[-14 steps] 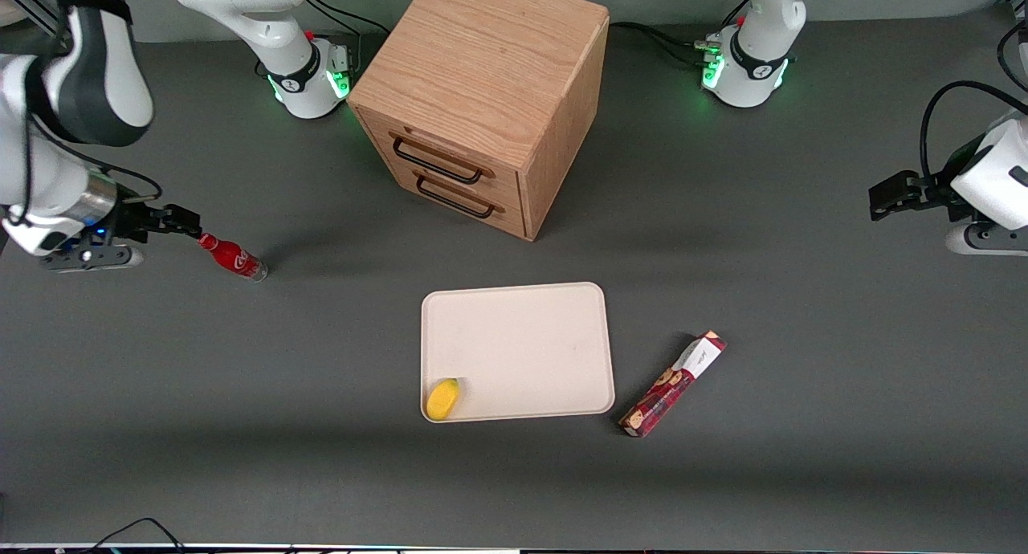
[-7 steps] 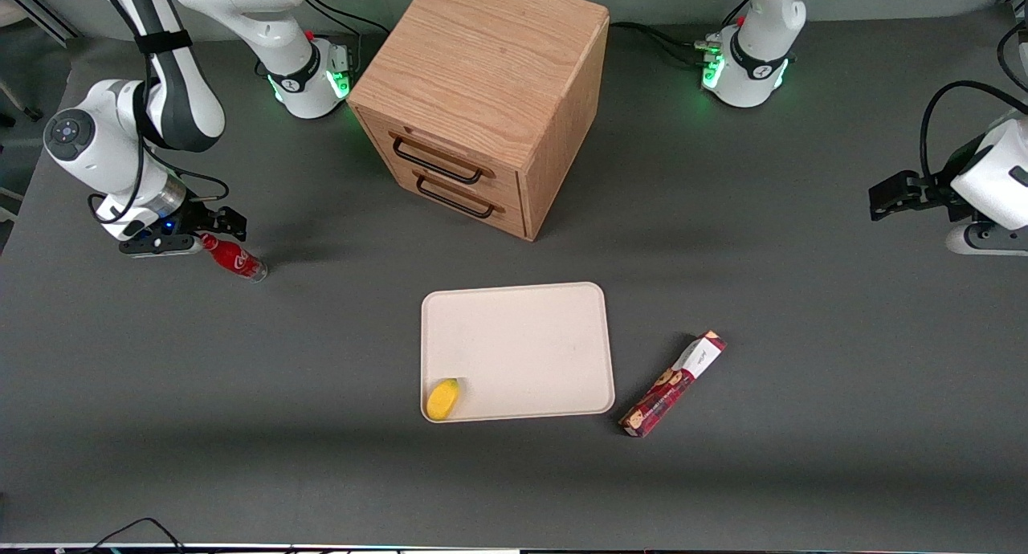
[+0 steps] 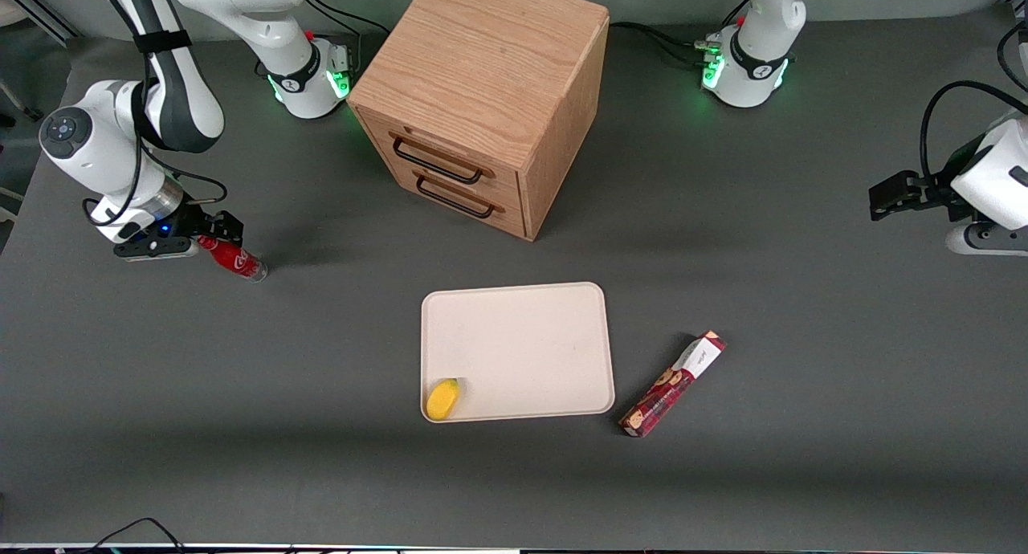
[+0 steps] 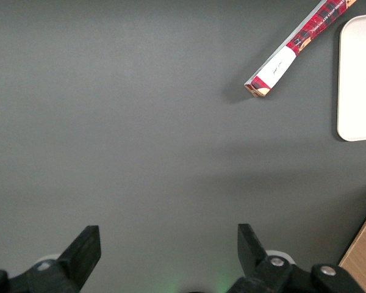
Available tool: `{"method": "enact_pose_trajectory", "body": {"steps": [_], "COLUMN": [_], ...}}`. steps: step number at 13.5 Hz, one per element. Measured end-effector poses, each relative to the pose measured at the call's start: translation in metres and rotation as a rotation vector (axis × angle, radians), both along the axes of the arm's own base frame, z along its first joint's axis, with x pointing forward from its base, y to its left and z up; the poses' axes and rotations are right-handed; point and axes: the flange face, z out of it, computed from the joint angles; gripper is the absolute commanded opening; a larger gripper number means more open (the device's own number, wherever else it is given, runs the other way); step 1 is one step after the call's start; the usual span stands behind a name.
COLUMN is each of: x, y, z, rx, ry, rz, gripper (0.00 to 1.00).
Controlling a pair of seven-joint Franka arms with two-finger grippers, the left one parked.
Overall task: Place coke bottle on tray
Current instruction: 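Close the right gripper around the bottle's body, then lift the bottle and carry it toward the white tray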
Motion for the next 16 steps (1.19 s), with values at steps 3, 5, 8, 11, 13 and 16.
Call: {"method": "enact_pose_trajectory", "body": {"steps": [3, 5, 8, 11, 13, 16], "x": [0.005, 0.005, 0.004, 0.005, 0.009, 0.030], "y": [0.002, 0.002, 0.000, -0.001, -0.002, -0.005], "z": [0.004, 0.000, -0.005, -0.003, 0.004, 0.042], "rx": [-0.006, -0.010, -0.011, -0.011, -0.012, -0.015], "ry": [-0.009, 0.000, 0.019, 0.040, 0.057, 0.098], "rz": [0.010, 0.015, 0.024, 0.029, 0.028, 0.031], "gripper": [0.63, 0.53, 0.20, 0.09, 0.08, 0.07]}}
